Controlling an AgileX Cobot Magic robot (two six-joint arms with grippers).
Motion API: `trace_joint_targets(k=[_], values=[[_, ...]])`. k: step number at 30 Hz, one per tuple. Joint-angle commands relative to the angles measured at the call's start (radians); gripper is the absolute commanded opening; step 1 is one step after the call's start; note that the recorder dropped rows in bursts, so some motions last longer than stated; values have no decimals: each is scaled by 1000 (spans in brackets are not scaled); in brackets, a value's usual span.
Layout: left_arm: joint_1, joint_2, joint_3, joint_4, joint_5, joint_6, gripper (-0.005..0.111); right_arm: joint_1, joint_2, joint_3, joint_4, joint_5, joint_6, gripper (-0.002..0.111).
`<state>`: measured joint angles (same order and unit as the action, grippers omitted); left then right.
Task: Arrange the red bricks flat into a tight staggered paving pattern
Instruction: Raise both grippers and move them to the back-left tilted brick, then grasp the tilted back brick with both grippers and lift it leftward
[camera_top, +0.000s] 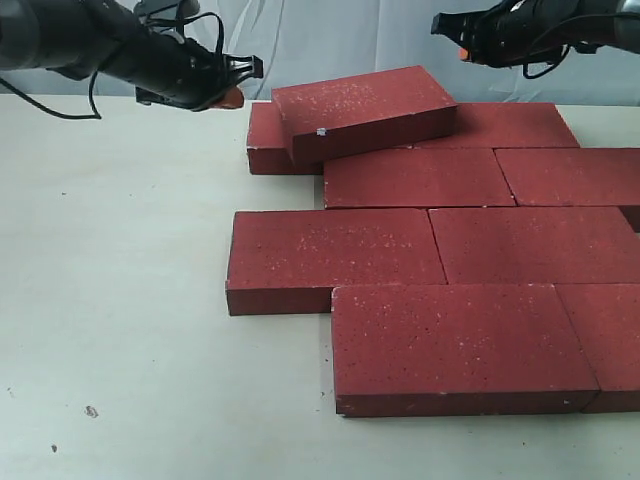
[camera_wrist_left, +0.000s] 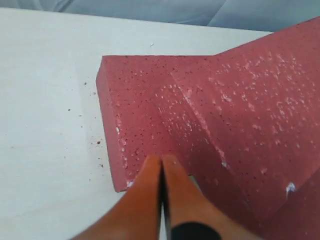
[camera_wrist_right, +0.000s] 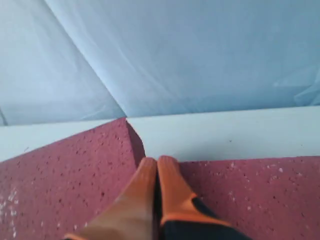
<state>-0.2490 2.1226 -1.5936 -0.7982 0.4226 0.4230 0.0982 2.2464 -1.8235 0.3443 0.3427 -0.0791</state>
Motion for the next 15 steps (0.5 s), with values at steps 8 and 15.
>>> trace_joint_targets(k=[8, 15], values=[[-4, 138, -88, -184, -6, 6, 0, -10, 137, -100, 7, -8, 101, -1], [-8, 202, -140, -218, 10, 7, 0, -5, 207, -273, 28, 236, 72, -1]])
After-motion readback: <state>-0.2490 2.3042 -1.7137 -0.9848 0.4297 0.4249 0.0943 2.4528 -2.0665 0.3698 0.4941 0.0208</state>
